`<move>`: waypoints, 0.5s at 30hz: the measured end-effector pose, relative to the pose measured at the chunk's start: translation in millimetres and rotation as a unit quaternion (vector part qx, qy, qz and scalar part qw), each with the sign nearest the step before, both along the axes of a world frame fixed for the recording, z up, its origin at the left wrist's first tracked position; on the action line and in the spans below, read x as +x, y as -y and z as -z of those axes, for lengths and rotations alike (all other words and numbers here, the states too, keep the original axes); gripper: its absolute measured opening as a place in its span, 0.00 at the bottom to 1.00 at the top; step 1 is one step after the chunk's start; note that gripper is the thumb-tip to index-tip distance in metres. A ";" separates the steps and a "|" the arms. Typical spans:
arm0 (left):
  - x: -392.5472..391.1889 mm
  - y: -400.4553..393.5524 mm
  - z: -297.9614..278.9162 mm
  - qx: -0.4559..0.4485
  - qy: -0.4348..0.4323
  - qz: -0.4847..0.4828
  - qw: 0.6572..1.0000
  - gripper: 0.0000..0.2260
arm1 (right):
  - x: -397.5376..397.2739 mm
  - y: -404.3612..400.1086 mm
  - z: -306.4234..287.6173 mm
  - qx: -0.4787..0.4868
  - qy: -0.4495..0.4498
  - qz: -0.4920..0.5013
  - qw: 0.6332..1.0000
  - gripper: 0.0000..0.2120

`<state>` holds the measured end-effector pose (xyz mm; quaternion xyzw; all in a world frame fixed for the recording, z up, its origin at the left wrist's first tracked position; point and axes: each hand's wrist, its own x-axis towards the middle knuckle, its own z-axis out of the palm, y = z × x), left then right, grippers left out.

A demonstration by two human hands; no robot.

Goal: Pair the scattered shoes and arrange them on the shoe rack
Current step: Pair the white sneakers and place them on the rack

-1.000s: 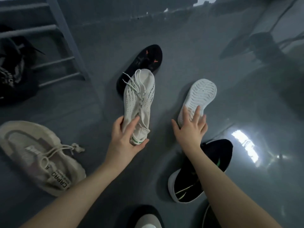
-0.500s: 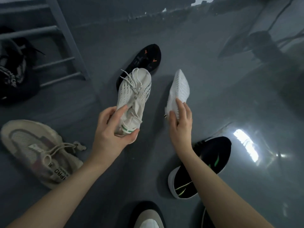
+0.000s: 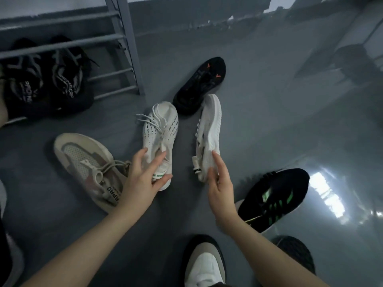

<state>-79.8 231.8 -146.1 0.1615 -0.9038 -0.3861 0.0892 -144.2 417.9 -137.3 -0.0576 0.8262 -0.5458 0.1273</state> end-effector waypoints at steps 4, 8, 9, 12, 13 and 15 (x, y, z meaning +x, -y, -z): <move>1.8 -2.5 8.1 -0.037 0.047 0.040 0.997 0.25 | -0.3 -19.7 3.9 0.118 -0.053 -0.035 0.991 0.20; -2.4 -14.0 9.0 -0.139 0.109 0.064 0.982 0.37 | -4.8 -21.2 5.1 0.329 -0.124 -0.017 0.936 0.31; -4.1 -17.2 9.1 -0.165 0.113 0.066 0.978 0.38 | -7.2 -20.6 5.0 0.342 -0.139 0.003 0.930 0.32; -5.9 -21.5 11.9 -0.183 0.106 0.054 0.976 0.34 | -15.6 -30.6 7.2 0.322 -0.110 0.040 0.940 0.30; -6.0 -21.5 12.5 -0.174 0.105 0.046 0.978 0.32 | -16.3 -36.2 8.3 0.323 -0.101 0.030 0.940 0.31; -5.8 -22.1 12.5 -0.158 0.103 0.037 0.981 0.31 | -14.0 -42.7 9.5 0.344 -0.098 0.000 0.934 0.38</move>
